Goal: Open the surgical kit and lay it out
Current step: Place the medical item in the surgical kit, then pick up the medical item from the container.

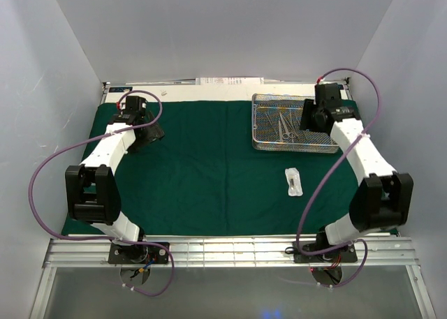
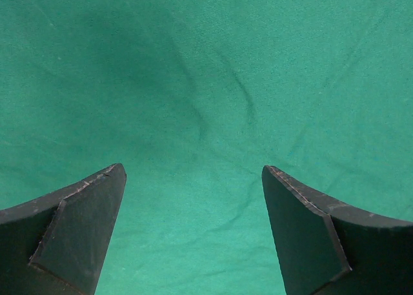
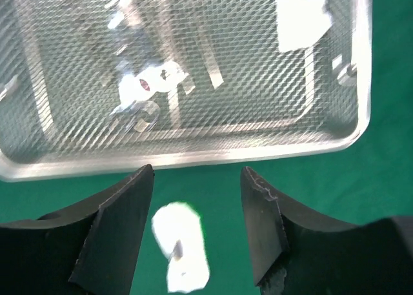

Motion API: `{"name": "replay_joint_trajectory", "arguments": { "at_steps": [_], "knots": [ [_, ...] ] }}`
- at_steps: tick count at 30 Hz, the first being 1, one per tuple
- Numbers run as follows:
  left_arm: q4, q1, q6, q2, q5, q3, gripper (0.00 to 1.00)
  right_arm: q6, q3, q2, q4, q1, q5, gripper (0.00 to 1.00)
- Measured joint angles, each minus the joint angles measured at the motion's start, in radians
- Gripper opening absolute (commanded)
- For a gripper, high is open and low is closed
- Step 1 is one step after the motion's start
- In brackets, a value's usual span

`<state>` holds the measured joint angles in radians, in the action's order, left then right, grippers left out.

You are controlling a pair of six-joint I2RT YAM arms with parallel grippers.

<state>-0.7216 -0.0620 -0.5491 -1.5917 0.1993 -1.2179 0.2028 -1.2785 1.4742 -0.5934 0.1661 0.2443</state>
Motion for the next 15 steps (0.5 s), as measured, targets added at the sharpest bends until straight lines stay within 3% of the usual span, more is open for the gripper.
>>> {"name": "replay_joint_trajectory", "arguments": {
  "at_steps": [14, 15],
  "knots": [
    [0.0, 0.0, 0.011, -0.008, -0.032, 0.0, 0.98, -0.158, -0.235, 0.469, 0.131, -0.205, 0.008, 0.55],
    [0.0, 0.0, 0.011, -0.008, -0.037, 0.0, 0.98, -0.169, -0.255, 0.489, 0.142, -0.216, 0.008, 0.5]
  ]
}}
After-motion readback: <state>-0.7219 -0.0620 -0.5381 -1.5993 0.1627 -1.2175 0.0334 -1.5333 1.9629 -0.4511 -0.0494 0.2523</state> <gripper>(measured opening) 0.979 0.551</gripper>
